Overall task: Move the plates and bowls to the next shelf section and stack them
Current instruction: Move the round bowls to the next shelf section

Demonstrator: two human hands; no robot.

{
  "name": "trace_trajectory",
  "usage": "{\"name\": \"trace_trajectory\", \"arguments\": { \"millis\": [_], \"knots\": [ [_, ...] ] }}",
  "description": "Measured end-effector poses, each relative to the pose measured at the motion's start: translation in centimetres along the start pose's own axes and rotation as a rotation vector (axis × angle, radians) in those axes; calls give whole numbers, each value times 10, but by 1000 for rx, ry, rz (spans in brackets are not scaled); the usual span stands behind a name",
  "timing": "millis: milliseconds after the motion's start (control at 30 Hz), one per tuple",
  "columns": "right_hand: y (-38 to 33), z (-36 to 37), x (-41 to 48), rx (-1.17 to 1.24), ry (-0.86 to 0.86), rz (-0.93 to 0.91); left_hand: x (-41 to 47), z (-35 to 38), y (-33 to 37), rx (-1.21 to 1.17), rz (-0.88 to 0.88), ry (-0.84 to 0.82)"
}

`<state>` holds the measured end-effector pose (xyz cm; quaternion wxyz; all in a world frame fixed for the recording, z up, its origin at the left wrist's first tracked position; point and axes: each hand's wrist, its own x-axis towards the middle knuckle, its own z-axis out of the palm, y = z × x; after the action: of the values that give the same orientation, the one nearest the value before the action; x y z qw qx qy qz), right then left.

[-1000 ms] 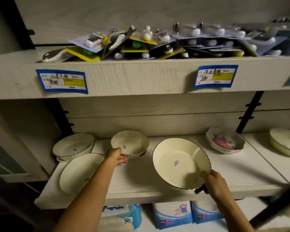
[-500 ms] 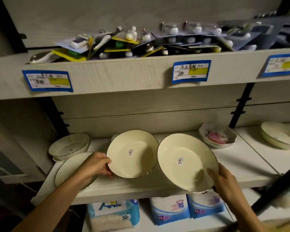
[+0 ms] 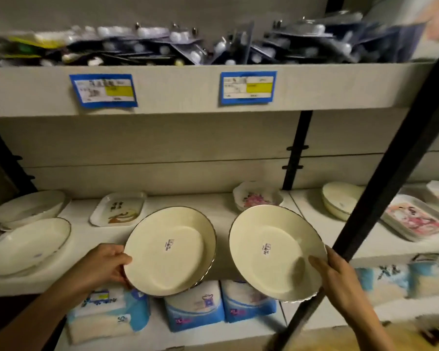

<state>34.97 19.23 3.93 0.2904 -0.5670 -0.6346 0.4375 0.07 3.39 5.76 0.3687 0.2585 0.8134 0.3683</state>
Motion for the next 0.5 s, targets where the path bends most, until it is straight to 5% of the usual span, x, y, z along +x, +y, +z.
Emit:
{"name": "trace_trajectory", "arguments": {
  "millis": [500],
  "knots": [
    [75,-158,15,9,-122,47,-72,152,54,57,-27,-55]
  ]
}}
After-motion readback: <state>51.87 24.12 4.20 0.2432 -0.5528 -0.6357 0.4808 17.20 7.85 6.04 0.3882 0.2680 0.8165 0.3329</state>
